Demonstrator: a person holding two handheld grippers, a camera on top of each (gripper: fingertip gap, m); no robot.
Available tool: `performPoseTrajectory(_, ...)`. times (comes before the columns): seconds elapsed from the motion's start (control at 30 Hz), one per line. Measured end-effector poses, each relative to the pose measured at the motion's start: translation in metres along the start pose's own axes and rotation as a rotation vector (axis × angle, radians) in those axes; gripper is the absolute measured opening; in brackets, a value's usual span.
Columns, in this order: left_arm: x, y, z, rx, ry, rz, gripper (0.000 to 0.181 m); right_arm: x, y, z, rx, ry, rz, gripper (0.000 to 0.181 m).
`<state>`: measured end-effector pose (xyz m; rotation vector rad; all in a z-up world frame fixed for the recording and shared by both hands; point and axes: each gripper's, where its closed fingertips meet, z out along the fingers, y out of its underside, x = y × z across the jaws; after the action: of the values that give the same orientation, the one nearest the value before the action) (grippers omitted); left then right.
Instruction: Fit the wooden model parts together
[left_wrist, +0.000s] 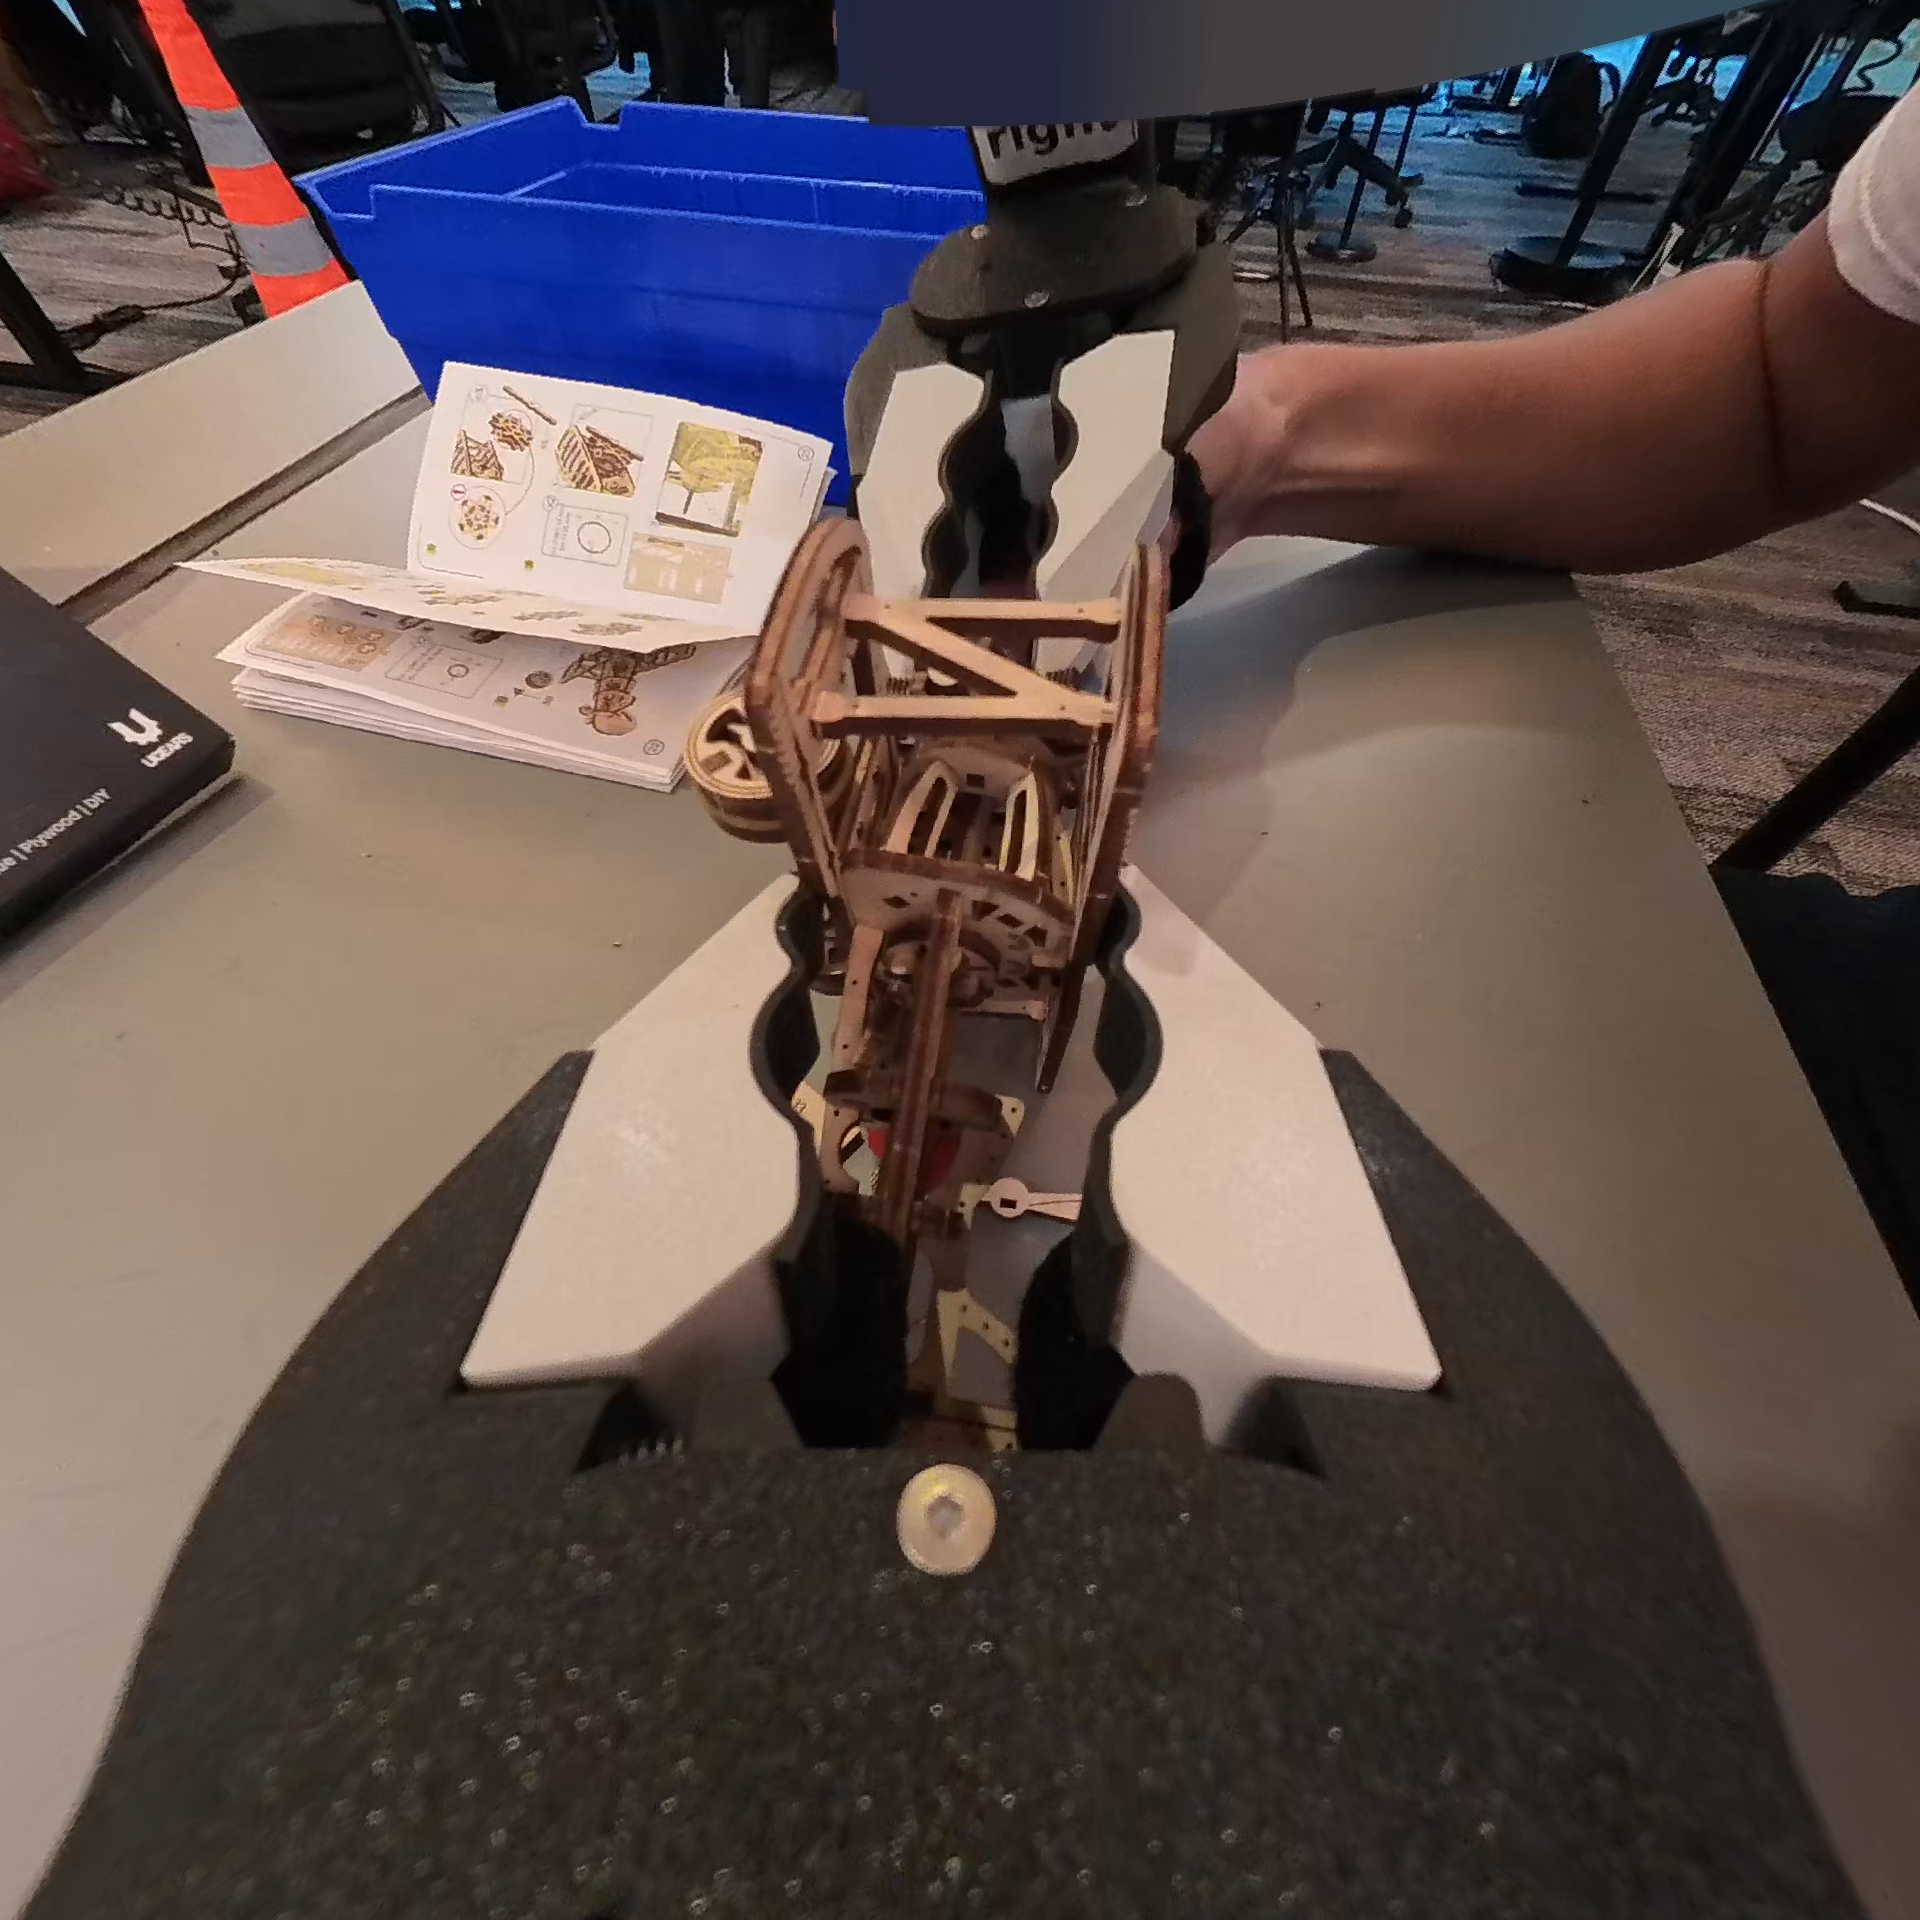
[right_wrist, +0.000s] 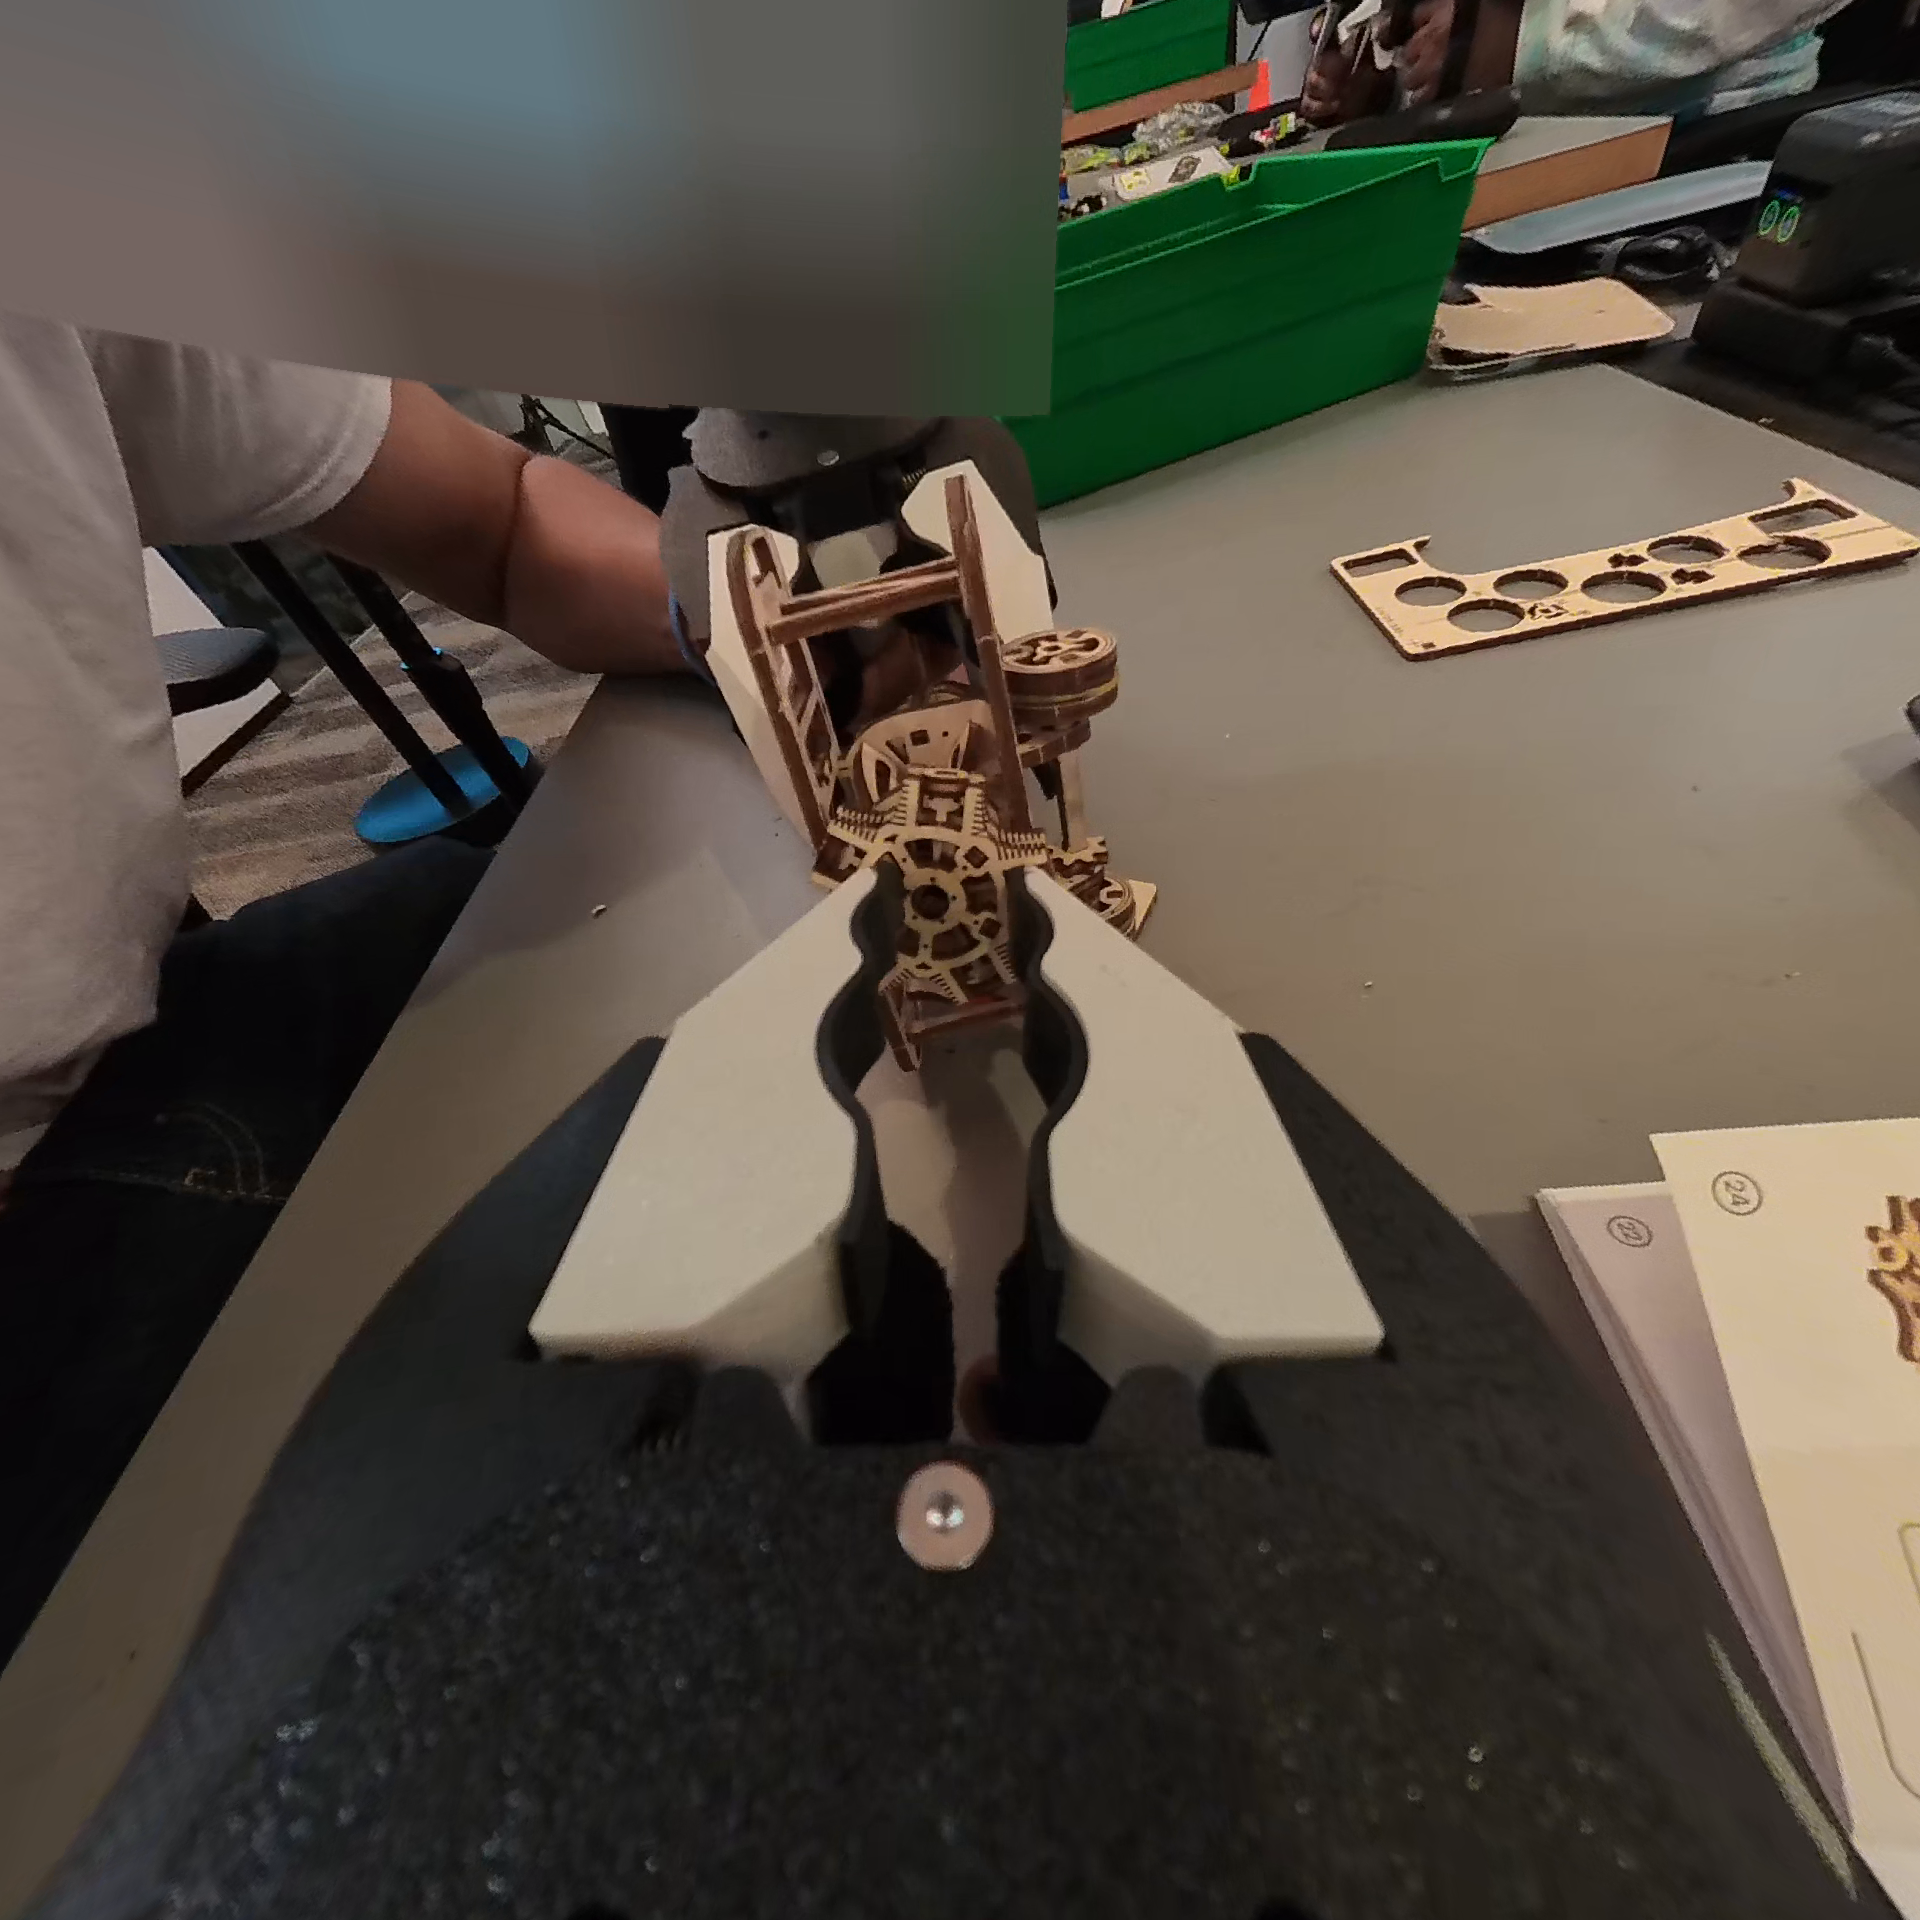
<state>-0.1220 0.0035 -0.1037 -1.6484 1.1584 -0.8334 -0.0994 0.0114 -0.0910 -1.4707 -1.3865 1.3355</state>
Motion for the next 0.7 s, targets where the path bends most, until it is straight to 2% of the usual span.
performPoseTrajectory(0.13, -0.001, 0.001, 0.0, -0.005, 0.013, -0.003, 0.049, 0.001, -0.004, -0.006, 0.008, -0.029, 0.034, 0.024)
performPoseTrajectory(0.27, -0.001, 0.001, 0.0, -0.005, 0.009, -0.003, 0.05, -0.001, -0.008, -0.012, 0.014, 0.013, -0.019, 0.022)
performPoseTrajectory(0.37, -0.001, 0.001, 0.0, -0.005, 0.008, -0.003, 0.05, 0.001, 0.004, -0.005, -0.052, 0.083, -0.08, 0.027)
performPoseTrajectory(0.5, -0.001, 0.001, 0.0, -0.004, 0.005, -0.005, 0.05, -0.004, 0.004, -0.004, -0.037, 0.057, -0.068, 0.017)
performPoseTrajectory(0.7, 0.0, 0.0, 0.001, -0.002, 0.009, -0.005, 0.05, -0.004, 0.004, -0.004, -0.003, 0.045, -0.041, 0.017)
